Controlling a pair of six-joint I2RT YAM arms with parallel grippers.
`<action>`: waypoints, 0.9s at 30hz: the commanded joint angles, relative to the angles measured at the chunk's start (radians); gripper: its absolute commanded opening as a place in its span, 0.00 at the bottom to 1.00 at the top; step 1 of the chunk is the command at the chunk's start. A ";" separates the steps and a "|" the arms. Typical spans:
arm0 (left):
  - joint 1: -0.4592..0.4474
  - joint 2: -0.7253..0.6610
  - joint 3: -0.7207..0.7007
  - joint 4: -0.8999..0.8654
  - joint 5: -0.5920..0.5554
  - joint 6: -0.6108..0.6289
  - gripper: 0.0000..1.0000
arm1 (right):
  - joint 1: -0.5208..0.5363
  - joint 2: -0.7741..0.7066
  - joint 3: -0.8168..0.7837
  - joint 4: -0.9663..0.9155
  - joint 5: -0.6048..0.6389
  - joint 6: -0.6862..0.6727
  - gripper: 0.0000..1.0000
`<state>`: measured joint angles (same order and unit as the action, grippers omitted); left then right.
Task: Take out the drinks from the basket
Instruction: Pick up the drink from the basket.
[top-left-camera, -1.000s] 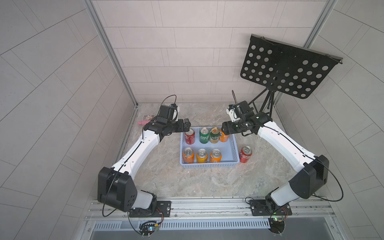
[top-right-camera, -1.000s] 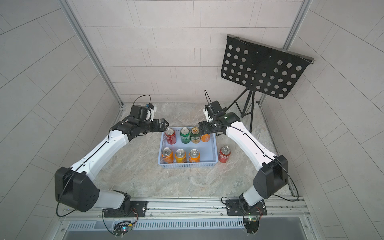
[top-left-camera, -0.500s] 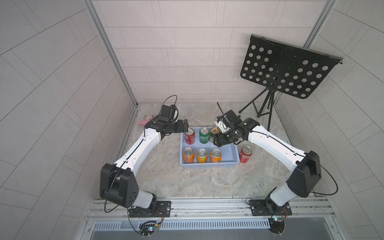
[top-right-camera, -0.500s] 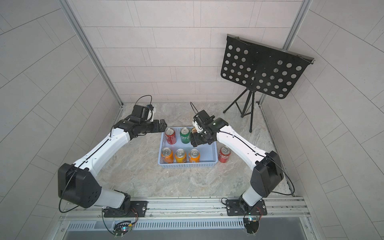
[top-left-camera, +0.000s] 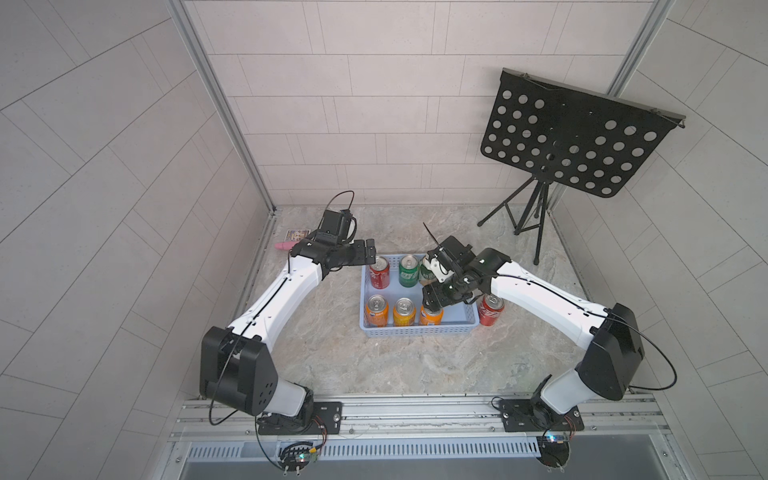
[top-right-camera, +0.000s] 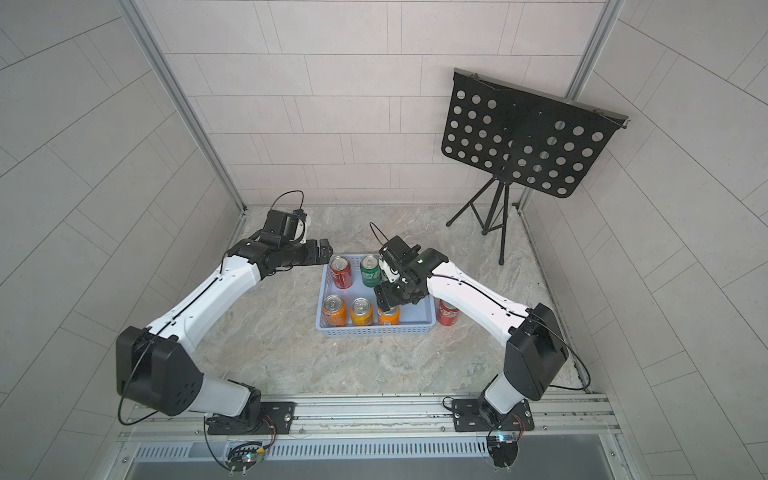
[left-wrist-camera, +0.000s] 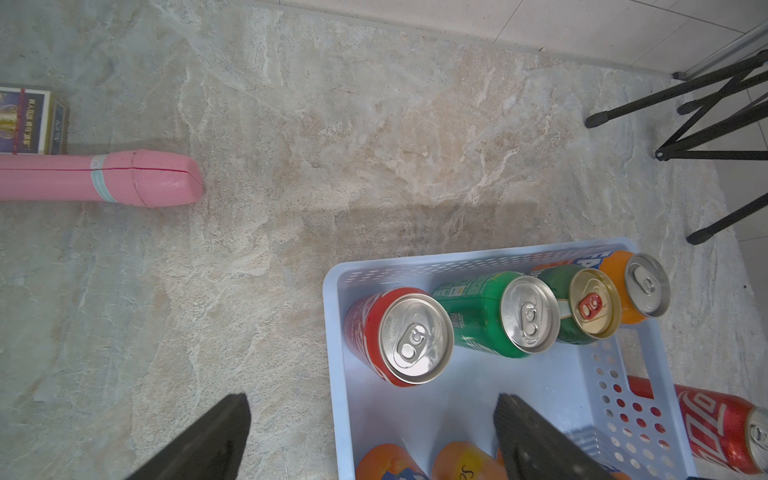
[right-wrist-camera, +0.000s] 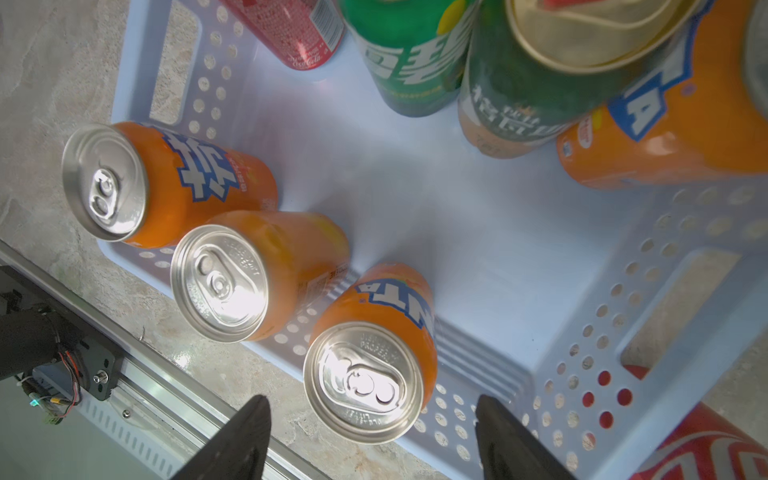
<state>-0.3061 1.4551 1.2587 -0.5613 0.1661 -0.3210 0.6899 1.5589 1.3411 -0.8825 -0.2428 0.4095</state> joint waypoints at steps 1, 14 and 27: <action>-0.002 -0.005 0.031 -0.025 -0.025 0.009 1.00 | 0.016 -0.006 0.002 -0.028 0.036 0.009 0.81; -0.003 -0.008 0.033 -0.031 -0.024 0.011 1.00 | 0.061 0.076 0.019 -0.042 0.091 0.003 0.81; -0.002 -0.014 0.033 -0.032 -0.029 0.013 1.00 | 0.073 0.176 0.027 -0.013 0.114 0.002 0.77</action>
<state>-0.3061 1.4551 1.2587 -0.5751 0.1516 -0.3210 0.7574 1.7226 1.3479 -0.8902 -0.1520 0.4099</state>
